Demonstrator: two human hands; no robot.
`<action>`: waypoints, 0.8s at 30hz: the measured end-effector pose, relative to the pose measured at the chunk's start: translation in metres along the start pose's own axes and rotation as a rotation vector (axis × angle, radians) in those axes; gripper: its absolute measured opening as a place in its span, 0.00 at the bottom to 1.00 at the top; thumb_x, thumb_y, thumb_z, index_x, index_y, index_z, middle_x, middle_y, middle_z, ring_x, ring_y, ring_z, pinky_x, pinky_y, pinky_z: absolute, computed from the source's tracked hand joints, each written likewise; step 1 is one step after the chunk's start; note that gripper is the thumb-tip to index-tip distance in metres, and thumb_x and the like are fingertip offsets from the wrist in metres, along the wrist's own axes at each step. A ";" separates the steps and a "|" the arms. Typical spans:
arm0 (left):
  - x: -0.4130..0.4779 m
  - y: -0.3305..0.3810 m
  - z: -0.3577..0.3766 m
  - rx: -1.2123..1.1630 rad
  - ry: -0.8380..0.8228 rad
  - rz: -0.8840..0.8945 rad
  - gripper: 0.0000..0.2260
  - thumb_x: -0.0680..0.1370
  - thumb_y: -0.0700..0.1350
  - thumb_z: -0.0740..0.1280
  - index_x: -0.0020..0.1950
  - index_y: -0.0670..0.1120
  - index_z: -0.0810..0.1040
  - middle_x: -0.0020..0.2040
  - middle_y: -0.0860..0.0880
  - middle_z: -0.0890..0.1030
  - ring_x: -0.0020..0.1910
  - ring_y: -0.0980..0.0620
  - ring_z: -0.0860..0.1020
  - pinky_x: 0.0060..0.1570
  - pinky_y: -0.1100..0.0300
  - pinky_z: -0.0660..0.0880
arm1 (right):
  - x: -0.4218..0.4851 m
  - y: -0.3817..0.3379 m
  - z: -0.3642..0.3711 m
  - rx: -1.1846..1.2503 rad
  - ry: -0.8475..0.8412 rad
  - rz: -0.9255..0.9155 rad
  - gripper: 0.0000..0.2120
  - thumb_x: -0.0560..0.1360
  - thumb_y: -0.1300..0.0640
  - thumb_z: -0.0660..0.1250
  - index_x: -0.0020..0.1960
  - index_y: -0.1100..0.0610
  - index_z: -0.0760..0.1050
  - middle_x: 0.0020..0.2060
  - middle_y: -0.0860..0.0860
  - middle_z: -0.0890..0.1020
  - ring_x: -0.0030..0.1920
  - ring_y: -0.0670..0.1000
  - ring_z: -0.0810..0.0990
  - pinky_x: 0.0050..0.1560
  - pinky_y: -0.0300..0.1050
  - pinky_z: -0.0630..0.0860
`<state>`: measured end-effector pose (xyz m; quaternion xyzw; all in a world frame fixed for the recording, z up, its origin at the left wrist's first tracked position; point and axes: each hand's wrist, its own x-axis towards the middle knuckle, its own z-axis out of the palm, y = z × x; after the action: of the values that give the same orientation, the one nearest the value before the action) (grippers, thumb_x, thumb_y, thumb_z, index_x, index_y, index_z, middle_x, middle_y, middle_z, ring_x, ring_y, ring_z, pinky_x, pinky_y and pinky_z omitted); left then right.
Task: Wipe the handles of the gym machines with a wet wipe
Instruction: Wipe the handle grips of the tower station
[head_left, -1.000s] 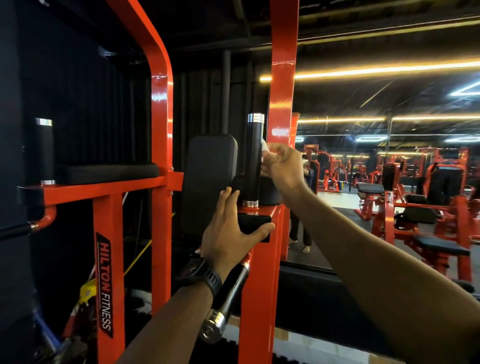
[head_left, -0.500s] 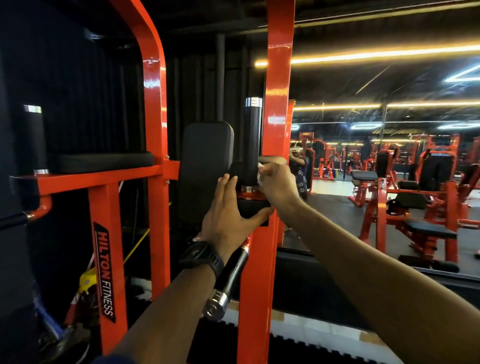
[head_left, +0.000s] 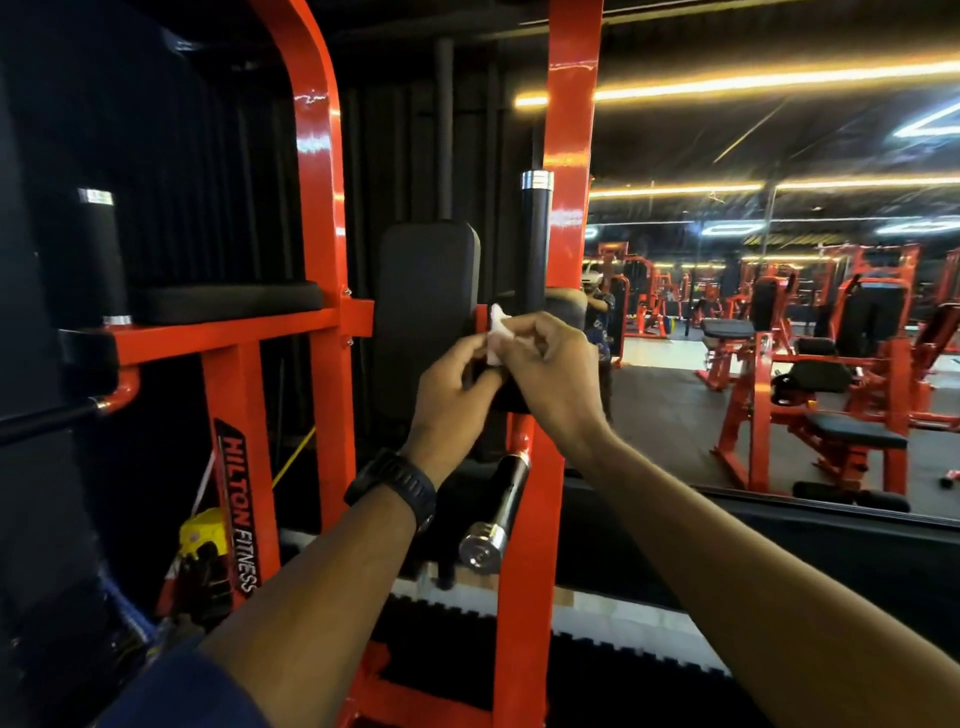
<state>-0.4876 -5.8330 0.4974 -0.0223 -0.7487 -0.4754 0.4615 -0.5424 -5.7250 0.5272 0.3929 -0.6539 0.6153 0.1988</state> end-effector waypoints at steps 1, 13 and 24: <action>-0.004 0.002 -0.006 -0.064 0.030 -0.015 0.12 0.80 0.43 0.67 0.63 0.49 0.80 0.55 0.52 0.84 0.58 0.56 0.81 0.63 0.49 0.77 | -0.004 -0.003 0.006 0.039 -0.013 -0.003 0.03 0.77 0.54 0.70 0.49 0.51 0.82 0.40 0.44 0.85 0.44 0.40 0.83 0.48 0.42 0.81; -0.040 0.033 -0.114 0.044 0.336 -0.023 0.11 0.81 0.38 0.64 0.60 0.44 0.83 0.53 0.48 0.85 0.53 0.53 0.83 0.56 0.58 0.78 | -0.037 -0.050 0.090 0.515 -0.311 0.146 0.20 0.75 0.66 0.69 0.63 0.52 0.75 0.44 0.54 0.85 0.46 0.52 0.86 0.48 0.47 0.83; -0.130 0.067 -0.199 0.465 0.706 0.024 0.08 0.82 0.43 0.65 0.50 0.58 0.75 0.46 0.54 0.82 0.43 0.59 0.78 0.44 0.62 0.76 | -0.104 -0.120 0.165 0.840 -0.569 0.275 0.07 0.79 0.63 0.67 0.55 0.66 0.78 0.46 0.60 0.85 0.44 0.55 0.85 0.48 0.50 0.83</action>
<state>-0.2486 -5.8892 0.4759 0.2377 -0.6317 -0.2668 0.6879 -0.3503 -5.8479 0.5007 0.5006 -0.4247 0.7139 -0.2437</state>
